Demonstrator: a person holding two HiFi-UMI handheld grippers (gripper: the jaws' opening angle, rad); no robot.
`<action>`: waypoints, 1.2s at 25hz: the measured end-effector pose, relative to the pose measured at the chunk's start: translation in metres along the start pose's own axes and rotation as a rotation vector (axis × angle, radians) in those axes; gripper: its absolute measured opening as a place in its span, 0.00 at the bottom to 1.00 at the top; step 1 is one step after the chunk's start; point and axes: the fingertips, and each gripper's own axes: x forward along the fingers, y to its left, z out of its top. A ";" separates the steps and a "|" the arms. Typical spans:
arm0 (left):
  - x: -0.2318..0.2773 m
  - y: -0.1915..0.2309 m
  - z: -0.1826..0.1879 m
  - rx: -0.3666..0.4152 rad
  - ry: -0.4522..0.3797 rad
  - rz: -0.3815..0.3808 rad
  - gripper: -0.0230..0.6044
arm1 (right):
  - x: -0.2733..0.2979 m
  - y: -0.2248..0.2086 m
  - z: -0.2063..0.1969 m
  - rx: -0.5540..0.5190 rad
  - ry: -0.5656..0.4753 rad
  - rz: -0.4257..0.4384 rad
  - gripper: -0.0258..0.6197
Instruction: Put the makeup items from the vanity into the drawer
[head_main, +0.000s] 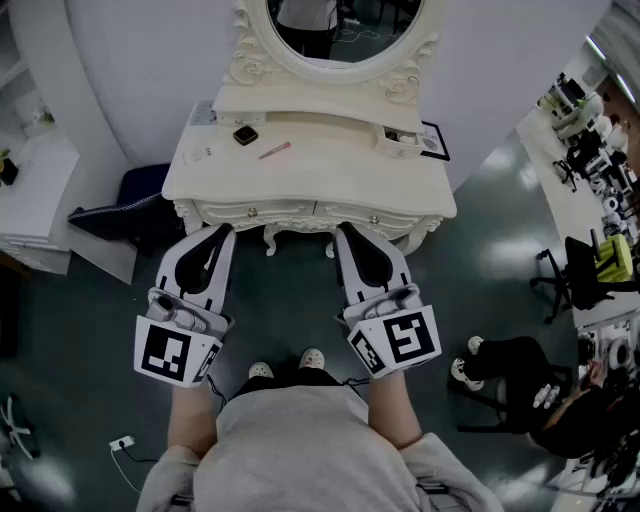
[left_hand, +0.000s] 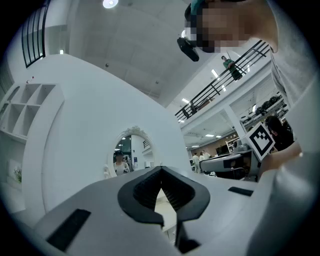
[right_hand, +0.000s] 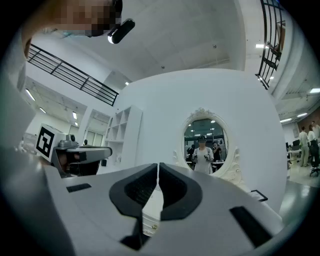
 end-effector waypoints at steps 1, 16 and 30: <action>0.002 -0.001 -0.001 -0.001 0.000 0.000 0.06 | 0.000 -0.002 0.000 0.000 -0.001 0.002 0.08; 0.043 -0.024 -0.003 0.006 -0.011 0.020 0.06 | 0.007 -0.049 -0.002 0.051 -0.038 0.052 0.08; 0.065 -0.046 -0.010 0.015 -0.017 0.076 0.06 | 0.005 -0.078 -0.011 0.050 -0.046 0.127 0.08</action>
